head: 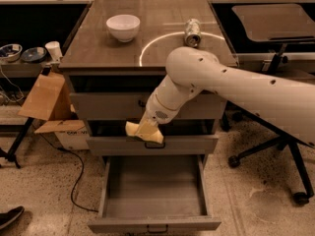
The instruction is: Place sponge into bottom drawer
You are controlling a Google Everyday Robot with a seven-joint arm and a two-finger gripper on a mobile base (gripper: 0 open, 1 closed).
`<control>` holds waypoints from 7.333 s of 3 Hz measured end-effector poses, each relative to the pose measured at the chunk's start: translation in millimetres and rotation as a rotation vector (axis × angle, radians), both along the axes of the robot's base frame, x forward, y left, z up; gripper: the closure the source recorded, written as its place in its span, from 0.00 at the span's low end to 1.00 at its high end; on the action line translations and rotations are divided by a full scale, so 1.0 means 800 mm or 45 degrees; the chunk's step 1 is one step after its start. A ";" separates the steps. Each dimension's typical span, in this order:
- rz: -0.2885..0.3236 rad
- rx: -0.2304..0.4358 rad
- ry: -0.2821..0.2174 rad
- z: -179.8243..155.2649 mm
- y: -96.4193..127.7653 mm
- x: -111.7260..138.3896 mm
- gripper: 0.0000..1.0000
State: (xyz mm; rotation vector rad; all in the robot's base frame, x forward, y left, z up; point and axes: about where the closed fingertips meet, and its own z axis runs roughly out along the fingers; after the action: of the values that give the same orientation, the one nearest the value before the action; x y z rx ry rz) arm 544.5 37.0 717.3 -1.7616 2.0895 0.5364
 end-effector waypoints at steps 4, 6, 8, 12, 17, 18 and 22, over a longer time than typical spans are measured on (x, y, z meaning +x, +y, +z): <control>0.020 0.133 0.186 -0.186 0.116 0.010 1.00; -0.057 0.234 0.396 -0.403 0.203 -0.010 1.00; -0.299 0.209 0.576 -0.561 0.249 -0.028 1.00; -0.961 0.202 0.622 -0.628 0.174 0.013 1.00; -1.457 0.939 0.578 -0.619 0.179 0.149 1.00; -1.452 0.962 0.553 -0.613 0.196 0.160 1.00; -1.344 0.897 0.290 -0.588 0.193 0.194 0.20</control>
Offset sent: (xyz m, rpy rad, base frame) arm 0.0140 0.0292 -0.0464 0.0174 0.0627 -0.0145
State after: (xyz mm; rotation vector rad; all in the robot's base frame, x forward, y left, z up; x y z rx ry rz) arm 699.9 191.1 246.6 -0.1444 2.1982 0.9606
